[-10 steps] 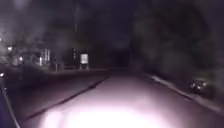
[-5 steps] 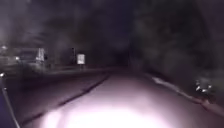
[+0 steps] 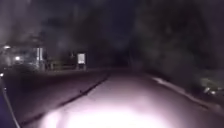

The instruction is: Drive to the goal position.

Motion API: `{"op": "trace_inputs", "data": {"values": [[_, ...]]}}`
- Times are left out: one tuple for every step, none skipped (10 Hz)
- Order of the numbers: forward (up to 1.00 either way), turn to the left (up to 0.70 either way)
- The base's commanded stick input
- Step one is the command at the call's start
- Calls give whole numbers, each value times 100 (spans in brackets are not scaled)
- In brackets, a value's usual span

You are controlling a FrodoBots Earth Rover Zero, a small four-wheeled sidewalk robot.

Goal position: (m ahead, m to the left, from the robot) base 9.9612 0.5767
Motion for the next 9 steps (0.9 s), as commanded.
{"op": "trace_inputs", "data": {"values": [[50, -50], [50, -50], [50, -8], [50, 15], [50, 6], [50, 1], [50, 2], [50, 3], [50, -42]]}}
